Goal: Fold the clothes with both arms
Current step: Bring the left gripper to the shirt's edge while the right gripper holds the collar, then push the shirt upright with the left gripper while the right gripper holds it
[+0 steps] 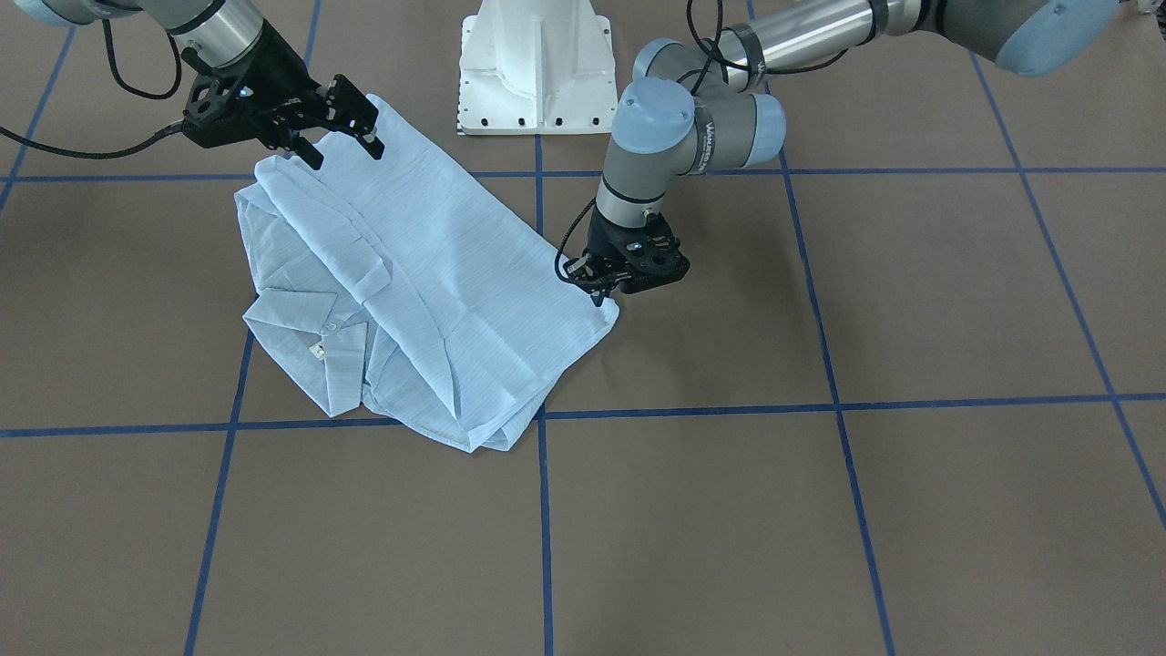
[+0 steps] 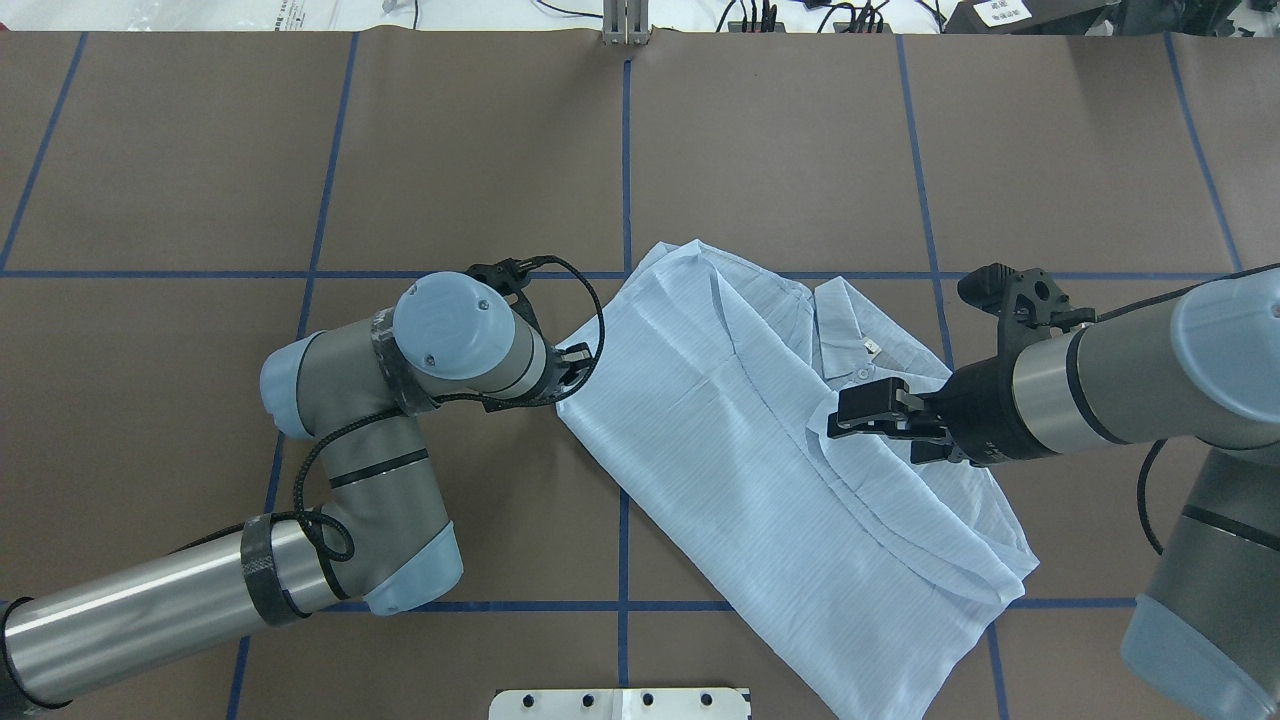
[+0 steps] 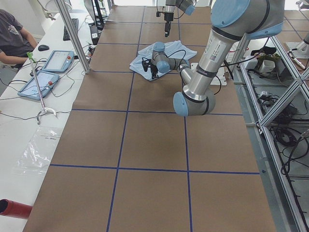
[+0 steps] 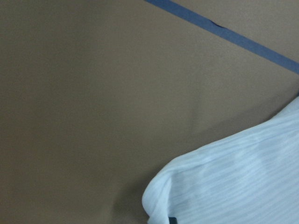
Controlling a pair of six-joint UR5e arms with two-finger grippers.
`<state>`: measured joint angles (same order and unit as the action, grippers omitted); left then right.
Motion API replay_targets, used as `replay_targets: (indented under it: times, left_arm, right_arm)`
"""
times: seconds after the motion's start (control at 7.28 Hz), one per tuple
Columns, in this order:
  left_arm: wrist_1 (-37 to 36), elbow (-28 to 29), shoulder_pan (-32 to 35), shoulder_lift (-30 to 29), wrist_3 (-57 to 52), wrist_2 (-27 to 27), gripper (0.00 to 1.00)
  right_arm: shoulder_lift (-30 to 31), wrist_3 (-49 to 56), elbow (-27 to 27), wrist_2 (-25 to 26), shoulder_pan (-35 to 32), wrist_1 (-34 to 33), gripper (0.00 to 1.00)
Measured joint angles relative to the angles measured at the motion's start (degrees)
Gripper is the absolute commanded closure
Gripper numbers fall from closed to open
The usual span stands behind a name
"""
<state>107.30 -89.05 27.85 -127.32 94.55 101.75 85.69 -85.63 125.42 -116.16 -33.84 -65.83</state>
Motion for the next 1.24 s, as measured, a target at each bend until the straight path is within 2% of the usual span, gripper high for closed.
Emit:
replay_targets:
  times: [0.27, 0.55, 0.69, 0.96, 1.1, 1.24]
  left_arm:
    - [-0.04, 0.62, 4.7, 0.0, -2.12, 0.07, 1.0]
    - [0.92, 5.79, 10.4, -2.37, -7.34, -0.33, 1.0]
    - [3.81, 12.99, 12.14, -6.83, -8.49, -2.02, 1.0]
    - [16.0, 29.06, 13.22, -15.56, -8.36, -8.76, 1.0]
    - [21.78, 34.07, 13.32, -17.64, -8.54, -11.86, 0.81]
    - [25.26, 36.7, 13.4, -18.41, -9.5, -13.77, 0.03]
  right_arm:
    - [0.0, 0.23, -0.3, 0.05, -1.19, 0.0, 0.0]
    - [0.0, 0.28, -0.78, 0.93, -2.07, 0.0, 0.0]
    - [0.01, 0.31, -1.08, 1.5, -2.23, 0.0, 0.0]
    - [-0.05, 0.37, -1.7, 2.52, -2.28, 0.02, 0.0]
    - [-0.1, 0.36, -2.03, 2.88, -2.24, 0.04, 0.0]
    - [-0.14, 0.34, -2.51, 3.39, -2.01, 0.02, 0.0]
